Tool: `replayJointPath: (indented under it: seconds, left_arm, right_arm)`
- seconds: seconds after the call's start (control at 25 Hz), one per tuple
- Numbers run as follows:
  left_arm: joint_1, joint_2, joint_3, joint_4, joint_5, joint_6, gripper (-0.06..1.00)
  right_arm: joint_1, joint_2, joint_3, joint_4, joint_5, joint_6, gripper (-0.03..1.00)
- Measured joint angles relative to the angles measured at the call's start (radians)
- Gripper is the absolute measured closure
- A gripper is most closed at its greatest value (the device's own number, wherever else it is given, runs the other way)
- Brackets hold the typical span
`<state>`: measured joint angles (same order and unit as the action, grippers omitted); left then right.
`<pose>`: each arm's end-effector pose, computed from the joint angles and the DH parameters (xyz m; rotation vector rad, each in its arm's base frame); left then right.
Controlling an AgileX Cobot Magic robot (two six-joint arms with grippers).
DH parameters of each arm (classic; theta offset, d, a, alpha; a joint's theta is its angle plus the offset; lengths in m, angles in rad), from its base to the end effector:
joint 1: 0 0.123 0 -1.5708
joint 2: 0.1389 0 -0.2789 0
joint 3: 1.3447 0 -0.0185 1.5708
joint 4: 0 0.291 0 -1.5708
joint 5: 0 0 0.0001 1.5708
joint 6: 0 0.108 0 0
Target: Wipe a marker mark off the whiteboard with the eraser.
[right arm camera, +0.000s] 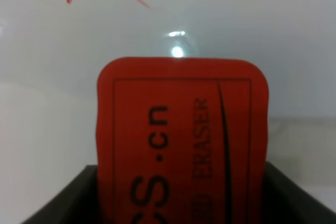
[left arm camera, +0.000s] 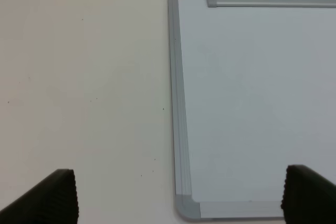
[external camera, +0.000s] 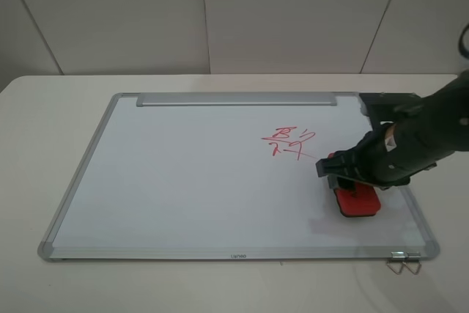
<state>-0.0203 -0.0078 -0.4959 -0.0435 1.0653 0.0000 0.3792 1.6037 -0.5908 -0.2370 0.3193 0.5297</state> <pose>0.0507 -0.0051 0.2876 0.0230 2.0449 -0.0648 0.2562 0.0935 0.0746 -0.0875 2.8004 0.0609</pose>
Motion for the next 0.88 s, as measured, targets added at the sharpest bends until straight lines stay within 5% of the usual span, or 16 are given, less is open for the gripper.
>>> replayJointPath:
  seconds: [0.2,0.4,0.52,0.68,0.88]
  left_arm:
    - [0.000,0.000,0.000,0.000,0.000,0.000,0.17]
    - [0.000,0.000,0.000,0.000,0.000,0.000,0.17]
    - [0.000,0.000,0.000,0.000,0.000,0.000,0.17]
    - [0.000,0.000,0.000,0.000,0.000,0.000,0.17]
    - [0.000,0.000,0.000,0.000,0.000,0.000,0.17]
  right_arm:
    - [0.000,0.054,0.000,0.000,-0.003,0.000,0.46]
    - [0.000,0.051,0.000,0.000,-0.015,0.000,0.21]
    - [0.000,0.002,0.000,0.005,-0.003,0.000,0.16]
    - [-0.053,-0.153,-0.013,0.062,0.083,-0.066,0.15]
    - [-0.222,-0.406,-0.060,0.126,0.269,-0.236,0.14]
